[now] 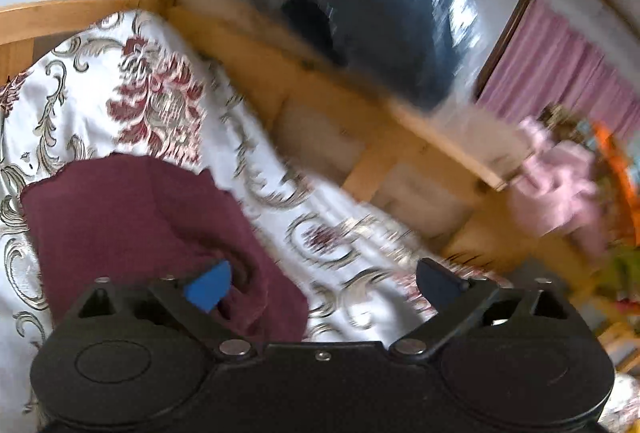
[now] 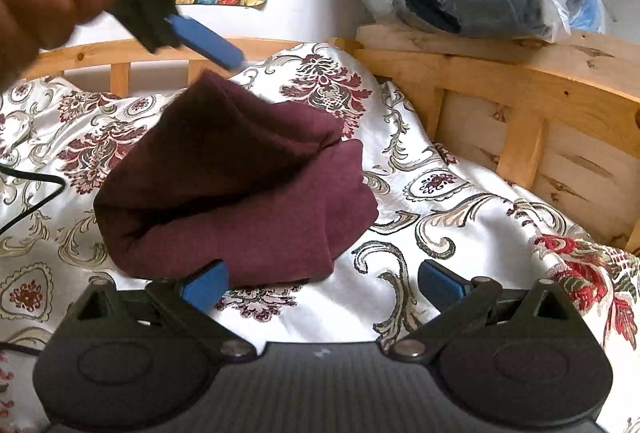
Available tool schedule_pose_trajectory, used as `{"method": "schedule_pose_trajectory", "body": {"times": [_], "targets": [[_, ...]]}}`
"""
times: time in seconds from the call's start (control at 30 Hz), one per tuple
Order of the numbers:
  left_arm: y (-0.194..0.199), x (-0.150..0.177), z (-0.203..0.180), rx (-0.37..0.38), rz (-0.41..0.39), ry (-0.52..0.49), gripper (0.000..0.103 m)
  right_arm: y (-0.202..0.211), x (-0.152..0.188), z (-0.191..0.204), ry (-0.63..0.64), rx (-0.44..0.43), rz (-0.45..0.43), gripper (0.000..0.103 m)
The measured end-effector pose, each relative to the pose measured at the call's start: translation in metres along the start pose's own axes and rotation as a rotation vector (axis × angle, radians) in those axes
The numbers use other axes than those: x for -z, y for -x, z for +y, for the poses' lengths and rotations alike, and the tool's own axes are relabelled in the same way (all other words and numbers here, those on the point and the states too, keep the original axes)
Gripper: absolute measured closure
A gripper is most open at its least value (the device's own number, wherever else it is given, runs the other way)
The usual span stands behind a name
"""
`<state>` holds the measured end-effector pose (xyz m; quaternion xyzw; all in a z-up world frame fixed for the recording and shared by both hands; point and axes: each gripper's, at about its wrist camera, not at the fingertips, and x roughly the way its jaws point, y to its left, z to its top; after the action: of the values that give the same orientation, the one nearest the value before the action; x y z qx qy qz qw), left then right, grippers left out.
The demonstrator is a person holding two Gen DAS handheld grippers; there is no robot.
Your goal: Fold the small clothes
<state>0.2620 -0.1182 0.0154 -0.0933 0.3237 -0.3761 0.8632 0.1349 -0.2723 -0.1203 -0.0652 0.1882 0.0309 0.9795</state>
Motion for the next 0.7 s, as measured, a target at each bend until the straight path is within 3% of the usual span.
{"method": "schedule_pose_trajectory", "body": {"times": [0.1, 0.27, 0.5, 0.6, 0.7], "targets": [[0.021, 0.001, 0.001, 0.013, -0.041, -0.006, 0.002, 0.002, -0.003, -0.001, -0.02, 0.001, -0.003, 0.0], [0.057, 0.019, 0.025, -0.13, -0.056, 0.023, 0.001, 0.003, -0.02, -0.018, -0.111, -0.061, -0.024, 0.0], [0.071, 0.066, 0.095, -0.308, -0.002, 0.241, 0.001, -0.014, -0.065, -0.056, -0.299, -0.225, -0.066, 0.0], [0.071, 0.083, 0.122, -0.233, -0.094, 0.394, 0.001, -0.043, -0.085, -0.068, -0.398, -0.383, 0.016, 0.0], [0.062, 0.093, 0.145, -0.163, -0.135, 0.552, 0.001, -0.062, -0.096, -0.069, -0.444, -0.426, 0.042, 0.0]]}}
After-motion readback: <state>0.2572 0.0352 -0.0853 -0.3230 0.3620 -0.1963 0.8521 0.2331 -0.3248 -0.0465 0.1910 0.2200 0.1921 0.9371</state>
